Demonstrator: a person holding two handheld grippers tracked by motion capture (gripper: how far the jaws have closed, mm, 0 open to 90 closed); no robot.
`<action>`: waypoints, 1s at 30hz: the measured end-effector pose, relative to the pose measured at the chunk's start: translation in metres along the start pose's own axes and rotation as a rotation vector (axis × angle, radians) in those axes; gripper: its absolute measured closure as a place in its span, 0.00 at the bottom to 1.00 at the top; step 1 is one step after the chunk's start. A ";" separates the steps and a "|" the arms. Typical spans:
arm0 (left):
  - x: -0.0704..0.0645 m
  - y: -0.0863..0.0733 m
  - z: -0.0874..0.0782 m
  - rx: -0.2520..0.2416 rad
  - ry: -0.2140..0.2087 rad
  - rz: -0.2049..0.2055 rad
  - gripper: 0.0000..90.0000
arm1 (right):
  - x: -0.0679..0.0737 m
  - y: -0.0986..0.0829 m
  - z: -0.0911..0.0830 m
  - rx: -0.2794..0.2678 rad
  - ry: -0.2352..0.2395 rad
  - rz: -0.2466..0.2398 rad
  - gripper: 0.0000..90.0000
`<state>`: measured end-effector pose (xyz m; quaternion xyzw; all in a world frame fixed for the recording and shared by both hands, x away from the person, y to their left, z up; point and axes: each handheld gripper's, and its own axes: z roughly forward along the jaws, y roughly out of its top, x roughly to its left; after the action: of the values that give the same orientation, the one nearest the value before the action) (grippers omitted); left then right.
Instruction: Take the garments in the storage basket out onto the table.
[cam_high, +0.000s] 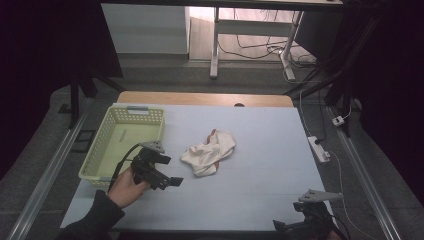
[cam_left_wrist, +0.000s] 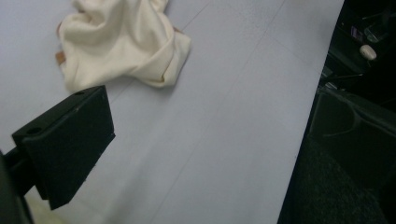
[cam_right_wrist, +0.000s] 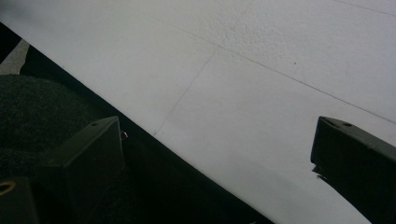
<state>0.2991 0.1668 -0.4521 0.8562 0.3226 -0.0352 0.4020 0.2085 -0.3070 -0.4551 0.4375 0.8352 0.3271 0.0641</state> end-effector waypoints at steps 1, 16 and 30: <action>0.000 -0.004 -0.003 -0.004 -0.001 -0.012 0.00 | 0.000 0.000 0.000 0.000 0.000 0.000 0.03; -0.001 -0.064 -0.048 -0.090 0.051 -0.112 0.00 | 0.000 0.000 -0.001 -0.008 -0.008 0.005 0.03; -0.003 -0.118 -0.082 -0.157 0.121 -0.188 0.00 | 0.000 0.000 -0.001 -0.006 -0.013 0.002 0.03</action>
<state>0.2119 0.2784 -0.4748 0.7886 0.4268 0.0043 0.4426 0.2081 -0.3070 -0.4544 0.4401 0.8334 0.3267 0.0704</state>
